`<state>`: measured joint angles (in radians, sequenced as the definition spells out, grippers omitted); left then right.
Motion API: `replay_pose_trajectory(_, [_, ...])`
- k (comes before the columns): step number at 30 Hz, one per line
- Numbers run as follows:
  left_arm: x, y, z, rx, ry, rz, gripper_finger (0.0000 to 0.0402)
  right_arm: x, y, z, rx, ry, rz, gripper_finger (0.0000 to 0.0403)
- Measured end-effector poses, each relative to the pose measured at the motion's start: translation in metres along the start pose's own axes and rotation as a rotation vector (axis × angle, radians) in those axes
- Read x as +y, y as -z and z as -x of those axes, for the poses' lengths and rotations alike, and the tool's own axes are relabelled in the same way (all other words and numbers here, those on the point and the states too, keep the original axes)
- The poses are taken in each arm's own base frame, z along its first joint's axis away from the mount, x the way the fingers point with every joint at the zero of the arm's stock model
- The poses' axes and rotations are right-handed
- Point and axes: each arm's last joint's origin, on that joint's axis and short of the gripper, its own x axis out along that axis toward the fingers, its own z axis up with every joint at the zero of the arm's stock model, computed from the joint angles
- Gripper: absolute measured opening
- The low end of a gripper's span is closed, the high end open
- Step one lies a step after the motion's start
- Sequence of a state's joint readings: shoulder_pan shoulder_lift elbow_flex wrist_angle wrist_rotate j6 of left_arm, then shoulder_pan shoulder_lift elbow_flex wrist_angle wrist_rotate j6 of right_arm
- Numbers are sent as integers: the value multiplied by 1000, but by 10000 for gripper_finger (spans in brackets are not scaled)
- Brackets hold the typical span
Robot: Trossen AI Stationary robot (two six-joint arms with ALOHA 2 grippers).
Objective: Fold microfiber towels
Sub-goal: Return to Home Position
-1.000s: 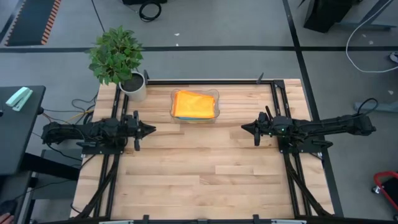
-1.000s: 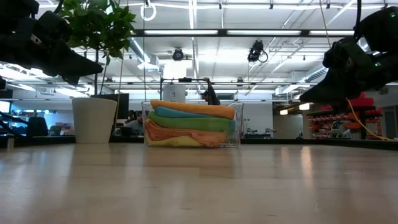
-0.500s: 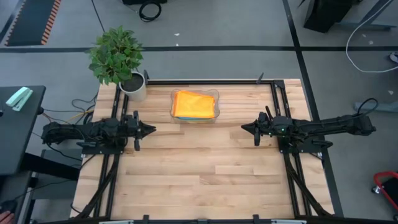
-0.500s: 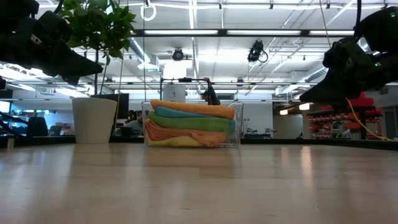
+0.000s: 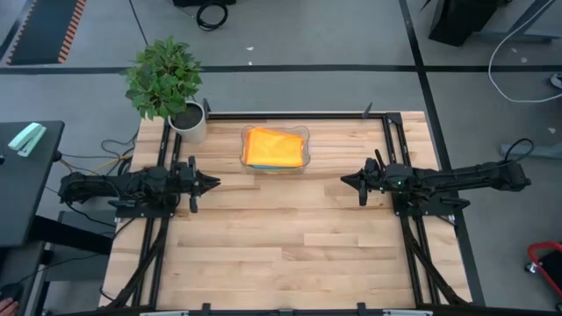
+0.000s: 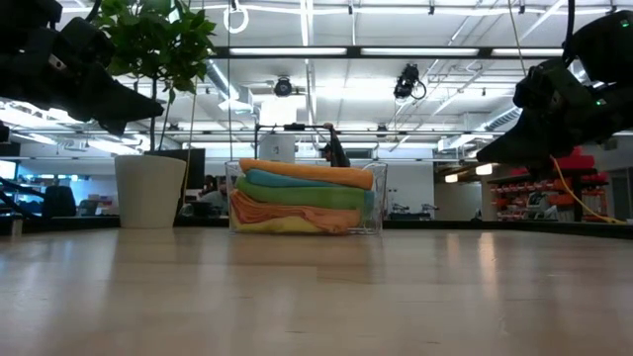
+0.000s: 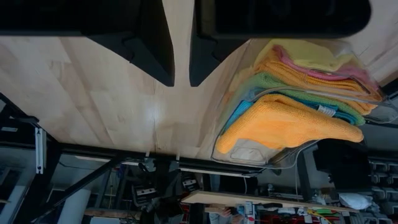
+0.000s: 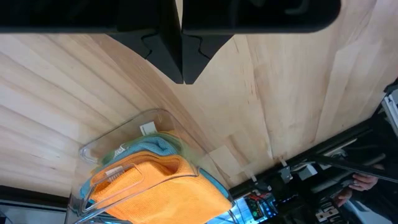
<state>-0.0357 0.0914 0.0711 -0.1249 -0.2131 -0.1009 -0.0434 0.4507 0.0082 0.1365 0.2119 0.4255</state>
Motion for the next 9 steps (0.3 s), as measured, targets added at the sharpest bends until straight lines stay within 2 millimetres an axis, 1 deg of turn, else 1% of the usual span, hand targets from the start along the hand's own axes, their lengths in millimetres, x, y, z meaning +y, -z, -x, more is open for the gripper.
replay_pose_trajectory(5, [0,0,0,0,0,0,51,0,0,0,0,0,0,2])
replay_pose_trajectory(9, [0,0,0,0,0,0,55,0,0,0,0,0,0,2])
